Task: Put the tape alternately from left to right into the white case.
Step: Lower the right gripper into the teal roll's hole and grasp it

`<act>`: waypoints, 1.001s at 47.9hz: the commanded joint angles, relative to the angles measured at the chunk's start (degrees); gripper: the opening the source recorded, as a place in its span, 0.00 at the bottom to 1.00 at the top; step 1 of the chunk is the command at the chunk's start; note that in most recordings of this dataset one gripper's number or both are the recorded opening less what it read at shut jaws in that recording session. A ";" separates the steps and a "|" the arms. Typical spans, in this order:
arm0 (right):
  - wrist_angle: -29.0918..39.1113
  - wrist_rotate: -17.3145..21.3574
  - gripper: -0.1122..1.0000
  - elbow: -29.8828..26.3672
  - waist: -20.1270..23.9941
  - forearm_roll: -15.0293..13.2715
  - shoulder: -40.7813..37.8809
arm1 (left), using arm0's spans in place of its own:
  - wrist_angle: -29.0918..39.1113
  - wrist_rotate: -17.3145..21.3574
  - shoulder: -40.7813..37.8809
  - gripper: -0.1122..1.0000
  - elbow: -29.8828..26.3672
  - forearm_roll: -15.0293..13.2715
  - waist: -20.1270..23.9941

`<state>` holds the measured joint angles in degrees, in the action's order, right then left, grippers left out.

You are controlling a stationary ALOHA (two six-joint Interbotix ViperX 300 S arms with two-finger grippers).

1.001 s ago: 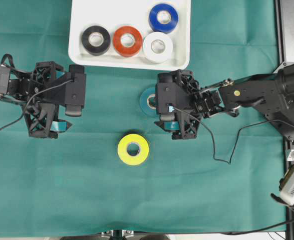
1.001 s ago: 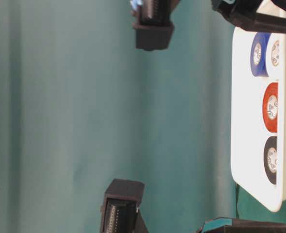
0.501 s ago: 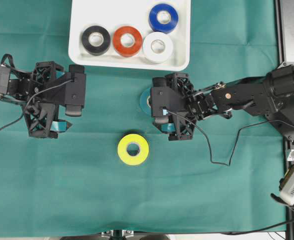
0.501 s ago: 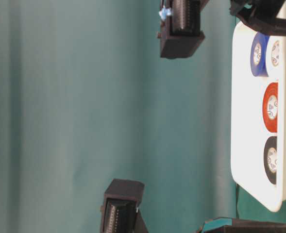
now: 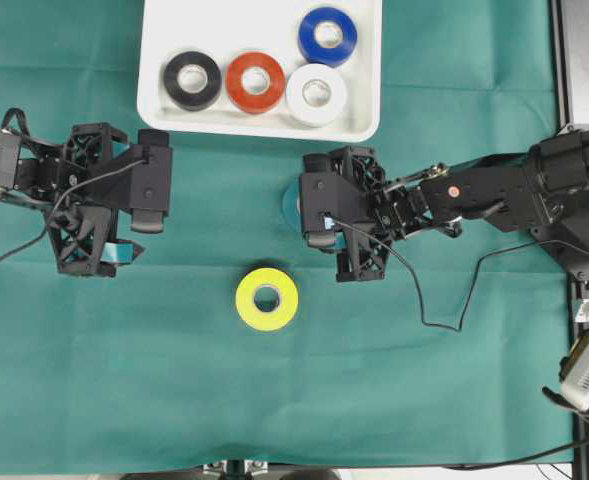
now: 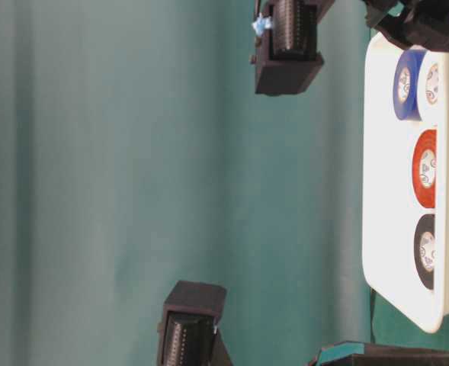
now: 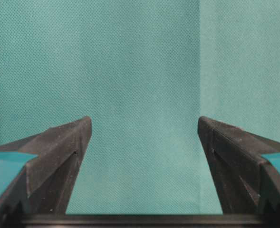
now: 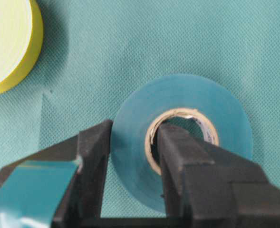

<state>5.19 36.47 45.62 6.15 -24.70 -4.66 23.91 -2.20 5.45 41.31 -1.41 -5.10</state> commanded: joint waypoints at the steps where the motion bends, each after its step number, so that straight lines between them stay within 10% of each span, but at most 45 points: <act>1: -0.26 -0.09 0.34 -0.88 0.00 0.00 1.23 | -0.26 0.00 0.97 0.59 -0.35 -0.09 -0.18; 48: 5.19 0.26 0.34 -2.37 0.09 0.26 14.15 | -0.26 0.00 1.23 0.58 -0.35 -0.09 -0.18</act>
<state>9.84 36.65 44.65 6.15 -24.52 3.43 23.99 -2.29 5.45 41.40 -1.41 -5.10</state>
